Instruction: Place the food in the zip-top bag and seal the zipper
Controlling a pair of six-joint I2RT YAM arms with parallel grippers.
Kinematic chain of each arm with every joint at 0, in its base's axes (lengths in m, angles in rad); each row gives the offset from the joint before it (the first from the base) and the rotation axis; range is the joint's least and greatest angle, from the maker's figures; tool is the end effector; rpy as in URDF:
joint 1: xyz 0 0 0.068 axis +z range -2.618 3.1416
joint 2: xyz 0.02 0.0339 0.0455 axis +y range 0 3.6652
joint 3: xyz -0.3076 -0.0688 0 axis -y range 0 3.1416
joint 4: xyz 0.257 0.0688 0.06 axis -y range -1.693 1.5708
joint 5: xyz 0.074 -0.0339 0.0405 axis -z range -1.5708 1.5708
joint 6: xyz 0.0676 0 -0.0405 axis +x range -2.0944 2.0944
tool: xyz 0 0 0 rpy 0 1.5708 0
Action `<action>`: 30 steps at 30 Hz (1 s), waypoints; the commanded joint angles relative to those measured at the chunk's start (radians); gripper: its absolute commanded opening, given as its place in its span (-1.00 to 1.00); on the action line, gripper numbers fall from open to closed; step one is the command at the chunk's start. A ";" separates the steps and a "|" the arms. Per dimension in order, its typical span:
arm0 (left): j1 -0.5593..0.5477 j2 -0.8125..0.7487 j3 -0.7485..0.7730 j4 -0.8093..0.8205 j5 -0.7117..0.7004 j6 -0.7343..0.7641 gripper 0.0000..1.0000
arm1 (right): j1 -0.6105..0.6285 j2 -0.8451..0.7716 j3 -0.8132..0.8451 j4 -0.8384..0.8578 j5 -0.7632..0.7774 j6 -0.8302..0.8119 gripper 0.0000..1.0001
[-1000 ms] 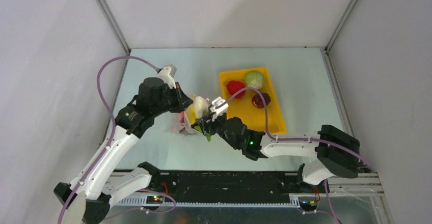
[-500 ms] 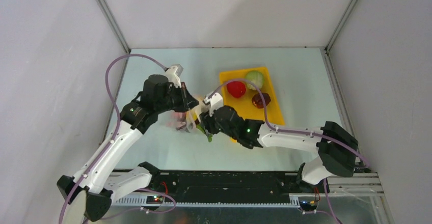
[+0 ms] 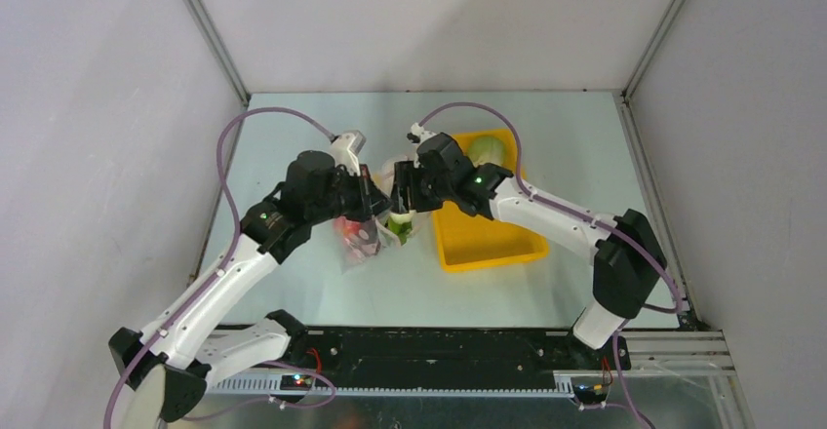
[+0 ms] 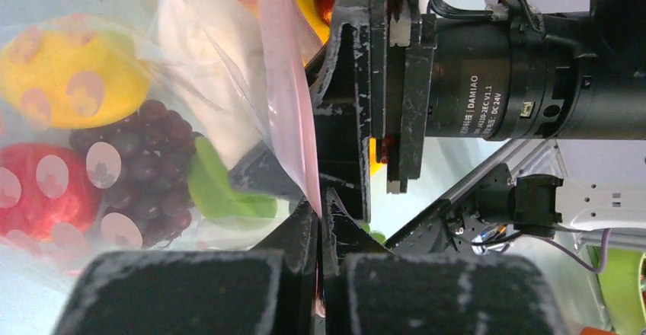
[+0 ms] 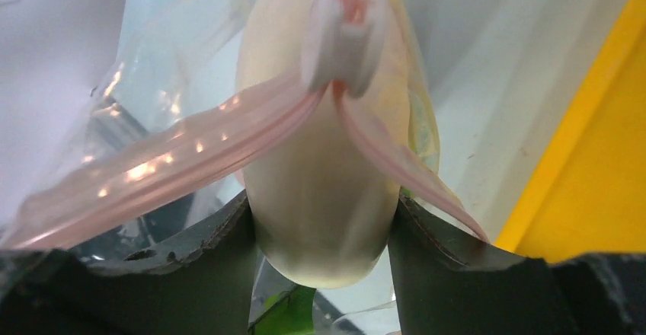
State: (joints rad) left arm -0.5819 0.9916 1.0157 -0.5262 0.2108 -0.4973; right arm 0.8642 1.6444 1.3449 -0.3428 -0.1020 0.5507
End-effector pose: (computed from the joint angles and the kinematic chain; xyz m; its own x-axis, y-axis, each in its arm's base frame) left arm 0.1843 -0.1382 0.3697 -0.6829 -0.1092 -0.7224 0.4152 0.7556 -0.5067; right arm 0.2668 0.3231 0.3172 -0.7551 -0.0827 -0.6504 -0.4864 0.7360 0.4710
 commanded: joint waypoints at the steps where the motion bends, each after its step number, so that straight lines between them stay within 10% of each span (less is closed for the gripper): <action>1: -0.018 -0.023 -0.036 0.118 -0.042 -0.079 -1.00 | 0.024 0.046 0.105 -0.149 -0.098 0.131 -0.32; 8: -0.019 -0.051 -0.090 0.240 -0.088 -0.181 -1.00 | 0.123 0.039 0.073 -0.091 0.202 0.254 0.05; 21: -0.015 -0.106 -0.048 0.167 -0.236 -0.156 -1.00 | 0.142 -0.088 0.057 -0.032 0.256 0.050 0.54; 30: -0.015 -0.105 -0.045 0.176 -0.225 -0.158 -1.00 | 0.141 -0.163 0.005 -0.007 0.181 -0.009 0.42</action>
State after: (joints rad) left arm -0.5991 0.8921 0.9241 -0.4099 0.0208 -0.6559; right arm 0.9878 1.5417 1.3708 -0.4080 0.1646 0.5915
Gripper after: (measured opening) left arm 0.007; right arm 0.756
